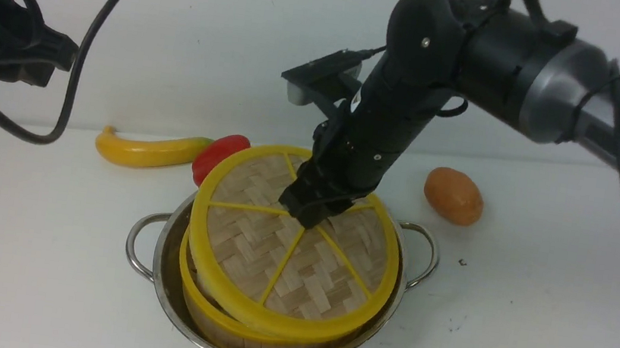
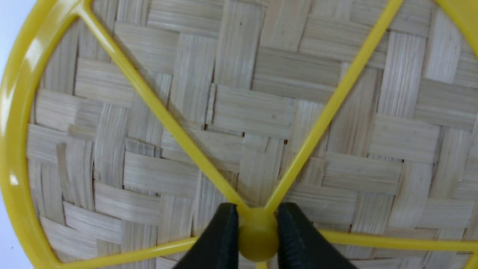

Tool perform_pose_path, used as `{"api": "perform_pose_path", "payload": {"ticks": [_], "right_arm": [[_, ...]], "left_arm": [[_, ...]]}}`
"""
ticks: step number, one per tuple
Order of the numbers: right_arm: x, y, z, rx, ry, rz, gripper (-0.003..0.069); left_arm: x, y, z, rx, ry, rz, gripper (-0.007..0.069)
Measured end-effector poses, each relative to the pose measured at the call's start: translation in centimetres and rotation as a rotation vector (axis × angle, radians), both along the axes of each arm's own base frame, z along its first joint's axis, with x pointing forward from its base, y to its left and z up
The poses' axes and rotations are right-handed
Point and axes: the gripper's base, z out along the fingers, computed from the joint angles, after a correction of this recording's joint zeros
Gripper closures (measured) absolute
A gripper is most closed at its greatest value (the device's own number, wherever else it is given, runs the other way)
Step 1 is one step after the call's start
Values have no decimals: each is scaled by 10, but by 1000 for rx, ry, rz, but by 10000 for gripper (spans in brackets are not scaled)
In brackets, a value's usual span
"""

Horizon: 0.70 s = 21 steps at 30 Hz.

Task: Place the steamer in the pot on the white table, and put the lid on the steamer.
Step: 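Place the bamboo steamer lid onto the steamer basket in the pot with the right gripper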

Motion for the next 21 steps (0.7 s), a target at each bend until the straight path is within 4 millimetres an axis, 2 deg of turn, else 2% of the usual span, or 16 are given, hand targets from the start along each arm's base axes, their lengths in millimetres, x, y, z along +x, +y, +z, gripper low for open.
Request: {"api": "perform_pose_path", "payload": {"ticks": [6, 12, 21], "right_arm": [[4, 3, -9, -23, -3, 8, 539], [9, 8, -1, 4, -32, 7, 539], [10, 9, -3, 7, -28, 12, 539]], "left_arm": [[0, 0, 0, 0, 0, 0, 417], [0, 0, 0, 0, 0, 0, 417], [0, 0, 0, 0, 0, 0, 417]]}}
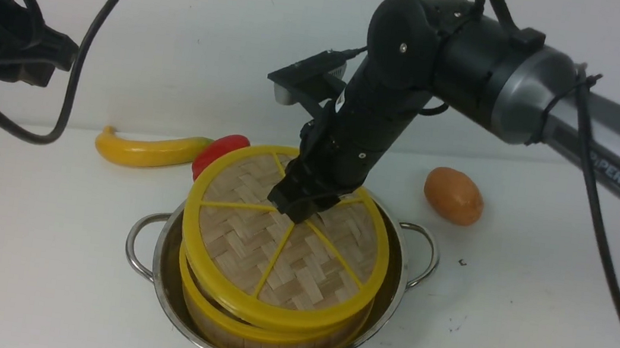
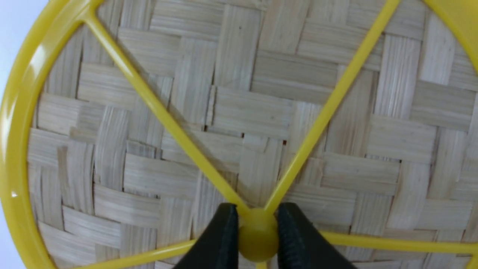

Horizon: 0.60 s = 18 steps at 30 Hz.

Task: Place the steamer in the pot on the white table, and put the lid on the steamer.
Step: 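Place the bamboo steamer lid onto the steamer basket in the pot with the right gripper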

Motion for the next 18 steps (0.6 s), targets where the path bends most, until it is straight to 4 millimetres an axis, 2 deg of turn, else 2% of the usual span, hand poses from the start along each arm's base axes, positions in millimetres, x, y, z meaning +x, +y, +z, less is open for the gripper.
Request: {"api": "perform_pose_path", "payload": {"ticks": [8, 18], "right_arm": [[-3, 5, -2, -1, 2, 21, 539], [-6, 17, -18, -32, 14, 56, 540]], "left_arm": [[0, 0, 0, 0, 0, 0, 417], [0, 0, 0, 0, 0, 0, 417]]}}
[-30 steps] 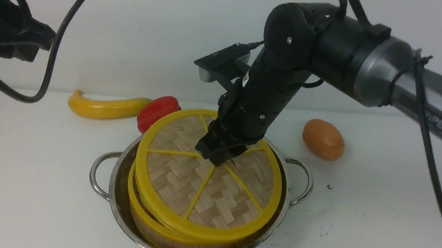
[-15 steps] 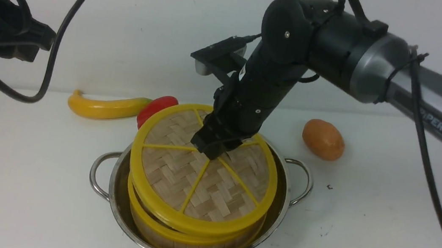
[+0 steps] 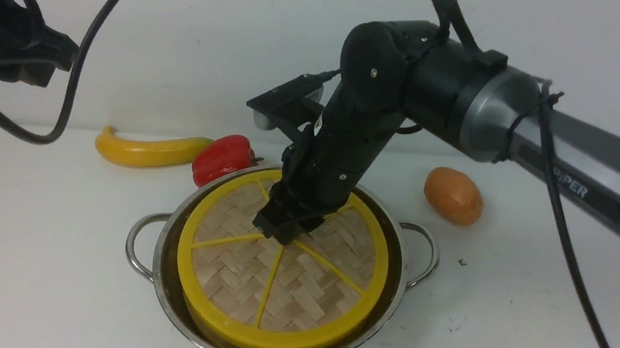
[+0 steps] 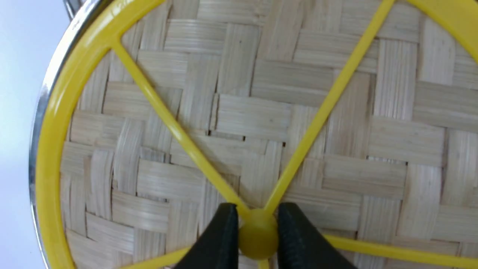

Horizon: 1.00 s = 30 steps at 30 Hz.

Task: Place the steamer in the pot on the white table, and put the lid on the steamer.
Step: 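Place the bamboo steamer lid onto the steamer basket in the pot with the right gripper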

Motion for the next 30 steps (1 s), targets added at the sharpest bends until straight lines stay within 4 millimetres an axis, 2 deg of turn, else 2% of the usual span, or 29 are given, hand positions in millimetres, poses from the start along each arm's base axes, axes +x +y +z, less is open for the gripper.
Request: {"api": "perform_pose_path", "payload": {"ticks": [11, 18, 30], "right_arm": [[2, 0, 3, -8, -24, 3, 540], [4, 6, 24, 61, -62, -6, 540], [7, 5, 19, 40, -59, -20, 540]], "left_arm": [[0, 0, 0, 0, 0, 0, 417], [0, 0, 0, 0, 0, 0, 417], [0, 0, 0, 0, 2, 0, 417]]}}
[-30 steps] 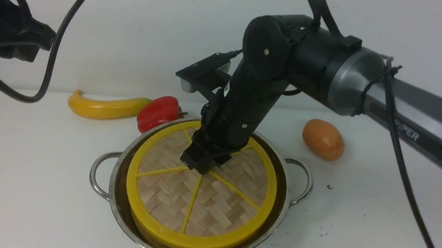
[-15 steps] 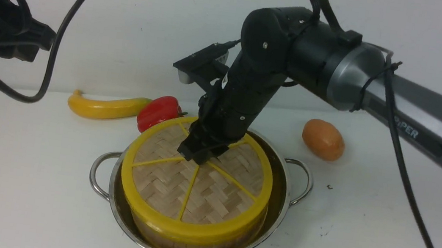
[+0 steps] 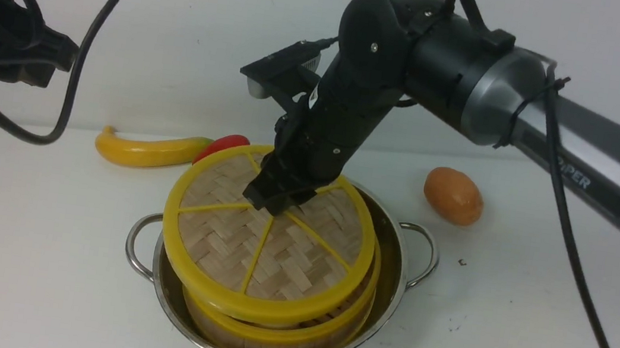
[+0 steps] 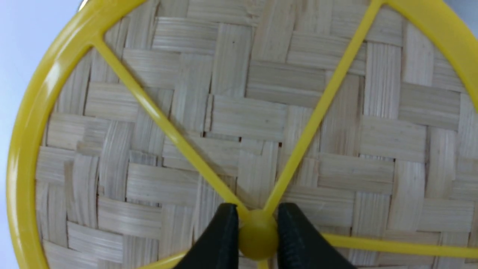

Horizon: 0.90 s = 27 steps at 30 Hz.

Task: Place the steamer in the pot on the white table, and put the lid on the steamer.
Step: 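Place the bamboo steamer lid onto the steamer basket in the pot with the right gripper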

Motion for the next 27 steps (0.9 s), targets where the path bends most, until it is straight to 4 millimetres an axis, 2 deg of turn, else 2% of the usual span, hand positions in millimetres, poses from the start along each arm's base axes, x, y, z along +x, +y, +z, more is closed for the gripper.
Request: {"api": "perform_pose_path", "payload": {"ticks": [7, 22, 27], "right_arm": [[4, 3, -17, -25, 21, -1, 540], [5, 1, -18, -44, 17, -20, 540], [4, 2, -26, -39, 41, -23, 540]], "left_arm": [[0, 0, 0, 0, 1, 0, 417], [0, 0, 0, 0, 1, 0, 417], [0, 0, 0, 0, 1, 0, 417]]}}
